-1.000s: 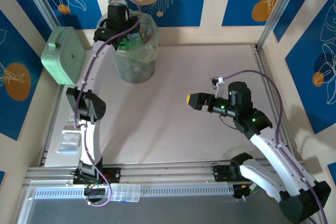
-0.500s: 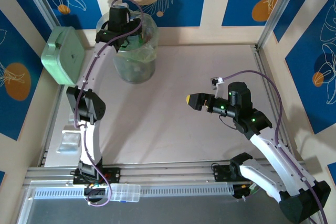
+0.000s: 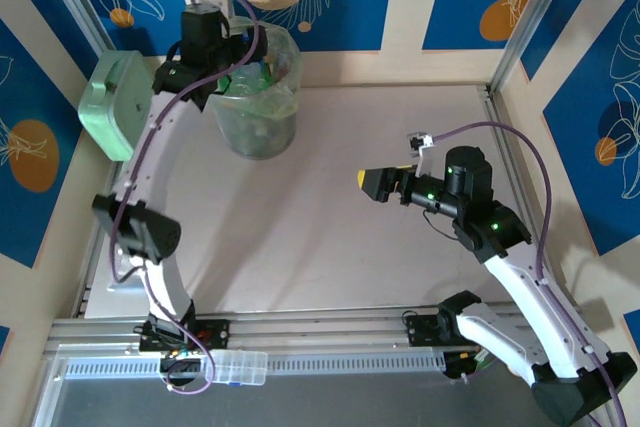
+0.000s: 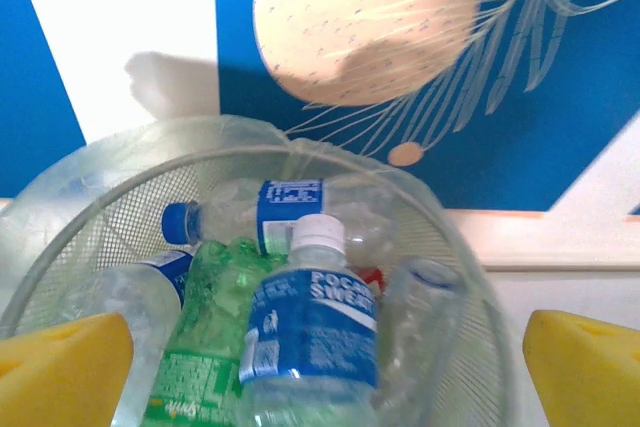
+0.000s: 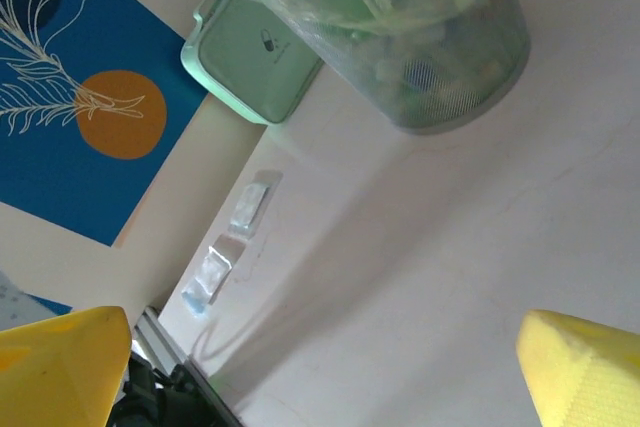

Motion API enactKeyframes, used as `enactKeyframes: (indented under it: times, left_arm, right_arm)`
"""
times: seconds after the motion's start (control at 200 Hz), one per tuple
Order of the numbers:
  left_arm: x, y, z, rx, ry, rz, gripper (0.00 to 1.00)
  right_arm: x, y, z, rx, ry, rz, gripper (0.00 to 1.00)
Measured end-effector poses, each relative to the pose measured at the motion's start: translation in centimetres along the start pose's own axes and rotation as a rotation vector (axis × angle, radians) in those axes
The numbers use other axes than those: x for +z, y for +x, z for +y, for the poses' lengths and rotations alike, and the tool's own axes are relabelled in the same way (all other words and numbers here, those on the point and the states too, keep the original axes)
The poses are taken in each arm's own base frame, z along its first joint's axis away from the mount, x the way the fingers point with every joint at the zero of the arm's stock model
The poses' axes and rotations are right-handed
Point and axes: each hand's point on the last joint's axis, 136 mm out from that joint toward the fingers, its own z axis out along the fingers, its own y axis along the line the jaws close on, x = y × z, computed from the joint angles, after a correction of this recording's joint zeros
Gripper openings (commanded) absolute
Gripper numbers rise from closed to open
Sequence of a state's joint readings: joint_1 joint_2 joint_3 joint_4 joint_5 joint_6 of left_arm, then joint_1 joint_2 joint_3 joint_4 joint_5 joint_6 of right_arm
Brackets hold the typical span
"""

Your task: Put the plastic bottles in the bin

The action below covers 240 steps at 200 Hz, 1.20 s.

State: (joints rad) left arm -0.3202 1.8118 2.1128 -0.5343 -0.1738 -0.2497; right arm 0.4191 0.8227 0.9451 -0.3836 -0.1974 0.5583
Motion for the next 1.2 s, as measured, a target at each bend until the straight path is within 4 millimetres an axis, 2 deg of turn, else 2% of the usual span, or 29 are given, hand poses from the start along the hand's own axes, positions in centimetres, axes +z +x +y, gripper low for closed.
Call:
enactKeyframes:
  times: [0.11, 0.245, 0.355, 0.405, 0.49, 0.635, 0.71, 0.765, 0.83, 0.945, 1.04, 1.2]
  left_arm:
    - [-4.9, 0.1, -1.6, 0.040, 0.102, -0.061, 0.99]
    - [-10.4, 2.0, -2.5, 0.086, 0.222, -0.171, 0.99]
    - [-13.0, 4.5, -2.0, 0.099, 0.269, -0.285, 0.99]
    - [-13.5, 6.6, -1.4, 0.105, 0.274, -0.330, 0.99]
    - [-13.6, 10.4, -0.2, 0.137, 0.260, -0.408, 0.99]
    - [-12.3, 19.2, 3.4, 0.218, 0.144, -0.386, 0.99]
    - [-11.7, 22.8, 5.7, 0.232, 0.056, -0.328, 0.99]
    - [-11.4, 24.3, 7.1, 0.227, -0.011, -0.309, 0.99]
    - [-11.0, 26.2, 8.6, 0.230, -0.080, -0.291, 0.99]
    - [-9.5, 30.7, 10.9, 0.316, -0.183, -0.187, 0.99]
    - [-9.1, 32.2, 12.6, 0.362, -0.271, -0.134, 0.99]
    - [-8.1, 31.1, 15.1, 0.349, -0.392, -0.130, 0.99]
  right_arm:
    - [-0.5, -1.3, 0.9, -0.089, 0.027, -0.044, 0.99]
    - [-1.5, -3.5, 0.6, -0.176, 0.145, -0.137, 0.99]
    - [-2.8, -5.2, -0.9, -0.239, 0.261, -0.235, 0.99]
    - [-3.3, -5.7, -1.5, -0.268, 0.300, -0.282, 0.99]
    - [-3.3, -5.6, -2.5, -0.371, 0.325, -0.339, 0.99]
    - [-1.6, -2.6, -6.3, -0.544, 0.368, -0.359, 0.99]
    - [-0.3, -0.7, -9.7, -0.576, 0.421, -0.337, 0.99]
    - [0.3, 0.6, -12.8, -0.547, 0.475, -0.311, 0.99]
    - [0.6, 1.7, -16.3, -0.493, 0.531, -0.293, 0.99]
    - [0.9, 3.4, -21.5, -0.419, 0.623, -0.264, 0.99]
    - [2.0, 4.8, -24.9, -0.371, 0.677, -0.192, 0.99]
    - [2.9, 6.7, -29.3, -0.300, 0.755, -0.108, 0.99]
